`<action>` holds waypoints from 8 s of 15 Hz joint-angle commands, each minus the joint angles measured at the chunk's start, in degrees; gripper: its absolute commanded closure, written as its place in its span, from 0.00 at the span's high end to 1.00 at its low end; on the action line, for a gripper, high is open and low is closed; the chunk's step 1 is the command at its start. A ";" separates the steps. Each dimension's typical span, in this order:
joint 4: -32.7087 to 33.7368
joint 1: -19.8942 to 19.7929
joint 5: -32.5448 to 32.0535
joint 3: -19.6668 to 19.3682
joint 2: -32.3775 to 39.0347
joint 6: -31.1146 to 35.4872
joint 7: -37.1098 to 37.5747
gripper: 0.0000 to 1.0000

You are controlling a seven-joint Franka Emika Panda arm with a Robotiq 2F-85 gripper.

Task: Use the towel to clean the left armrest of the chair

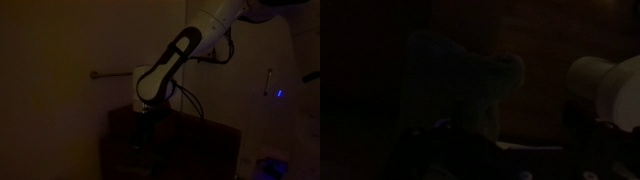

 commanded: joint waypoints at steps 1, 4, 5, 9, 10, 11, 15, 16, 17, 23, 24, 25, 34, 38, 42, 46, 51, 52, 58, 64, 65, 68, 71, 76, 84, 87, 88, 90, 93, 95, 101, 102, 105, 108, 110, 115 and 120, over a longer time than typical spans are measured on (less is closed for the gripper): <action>0.58 0.53 -5.80 -1.90 2.20 2.49 5.48 1.00; 1.20 -0.45 -4.64 -0.97 3.19 1.67 3.49 1.00; 1.37 -0.45 -4.67 -1.00 3.16 1.67 3.50 1.00; 5.43 -0.39 -5.87 -1.51 7.01 -0.18 2.89 1.00; 6.42 -0.37 -5.94 -1.45 8.16 0.33 2.50 1.00; 7.80 -0.15 -6.39 -1.63 9.44 0.28 2.42 1.00; 12.24 0.27 -7.42 -1.67 14.52 0.87 1.78 1.00; 13.28 0.32 -7.53 -1.70 15.64 0.07 1.71 1.00; 14.16 0.35 -7.65 -1.79 16.73 -0.52 1.78 1.00; 16.67 0.09 -7.64 -1.29 21.40 -6.44 0.72 0.73; 16.87 0.12 -7.70 -1.31 21.42 -7.48 0.68 0.71; 17.07 0.11 -7.78 -1.37 21.51 -8.31 0.63 0.65; 19.99 -1.30 -7.24 -1.24 21.77 -14.10 -1.24 0.07; 22.48 -2.20 -7.55 -1.36 20.30 -12.35 -3.09 0.06; 32.13 -2.56 -7.96 -2.12 23.79 -13.73 -4.32 0.07; 46.32 -2.49 -8.05 -3.27 33.32 -20.17 -4.38 0.07; 61.50 -2.33 -7.31 -2.83 46.49 -28.33 -5.76 0.07; 63.69 -2.36 -7.12 -2.58 47.47 -30.56 -6.26 0.07; 60.57 -3.50 -5.51 -0.98 44.34 -35.28 -10.59 0.07; 45.81 -5.40 -2.51 1.40 35.28 -32.77 -9.45 0.07; 43.45 -5.35 -1.75 1.50 34.09 -32.55 -8.77 0.07; 36.42 -4.32 -0.27 0.95 30.91 -31.80 -5.06 0.07; 29.15 -4.33 2.35 0.94 27.52 -31.45 -0.78 0.07; 15.91 -4.35 7.32 0.97 21.39 -27.56 3.33 0.07; 4.06 1.20 -3.22 -2.17 7.51 -12.67 7.88 0.07; 5.46 1.66 -6.77 -2.67 6.74 -5.42 8.90 0.07; 6.72 1.42 -7.42 -2.79 7.31 -3.27 8.48 0.07; 10.09 1.10 -9.21 -3.83 10.04 -0.73 7.90 0.07; 18.74 -1.41 -7.84 -3.82 17.17 -2.95 4.03 0.07; 15.72 -0.45 -8.24 -4.18 14.48 -2.49 6.30 0.18; 21.49 0.08 -8.89 -6.16 20.80 -0.18 9.13 0.06; 23.10 1.00 -9.99 -7.54 22.39 1.29 10.86 0.06; 27.94 3.69 -12.72 -11.21 27.09 4.49 14.30 0.06; 30.16 3.40 -11.00 -10.33 30.24 5.51 13.62 0.06; 28.97 1.73 -8.90 -7.76 29.53 5.69 11.40 0.06; 20.93 -1.68 -6.63 -4.20 23.62 3.99 8.38 0.07; 6.66 -3.24 -1.16 -1.48 14.92 2.47 10.30 0.07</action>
